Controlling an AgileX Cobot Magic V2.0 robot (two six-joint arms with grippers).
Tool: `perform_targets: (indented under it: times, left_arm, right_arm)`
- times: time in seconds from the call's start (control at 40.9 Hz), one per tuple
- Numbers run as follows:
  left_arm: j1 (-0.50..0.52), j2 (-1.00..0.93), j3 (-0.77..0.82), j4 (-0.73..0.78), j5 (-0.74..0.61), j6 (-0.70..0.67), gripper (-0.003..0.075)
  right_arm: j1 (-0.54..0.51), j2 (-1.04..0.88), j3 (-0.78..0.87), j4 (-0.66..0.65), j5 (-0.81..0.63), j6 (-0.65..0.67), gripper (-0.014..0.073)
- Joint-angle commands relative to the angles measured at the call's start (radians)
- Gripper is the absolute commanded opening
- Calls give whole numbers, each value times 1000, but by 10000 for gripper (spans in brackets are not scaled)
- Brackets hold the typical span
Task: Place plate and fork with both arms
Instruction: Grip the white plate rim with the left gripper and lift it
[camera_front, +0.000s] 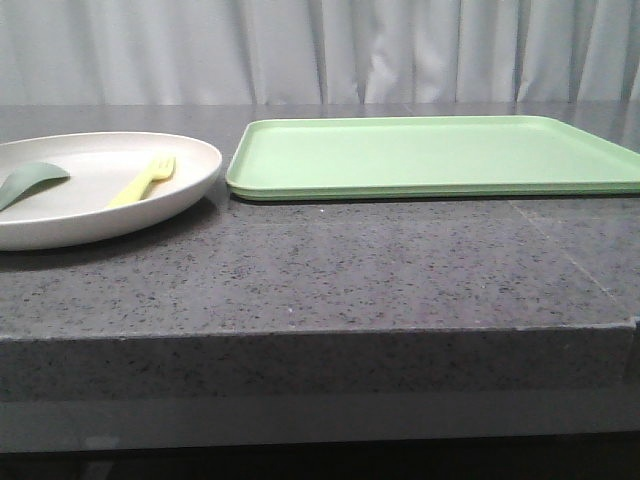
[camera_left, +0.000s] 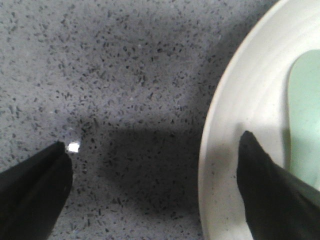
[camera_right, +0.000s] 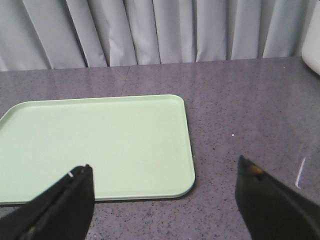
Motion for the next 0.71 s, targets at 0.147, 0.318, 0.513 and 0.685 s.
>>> perform_targets:
  times: [0.147,0.318,0.513,0.685]
  left_arm:
    - [-2,-35,-32,-25,-33,-3,496]
    - [-2,-35,-32,-55,-37,-3,290]
    - [-2,-35,-32,-66,-60,-3,62]
    - [-2,-35,-32,-66,-65,-3,-18]
  right_arm:
    - [-7,8,-36,0,-87,-9,601]
    - [-7,8,-36,0,-87,-9,601]
    - [-7,8,-36,0,-87,-9,601]
    - [-7,8,-36,0,-85,-9,601]
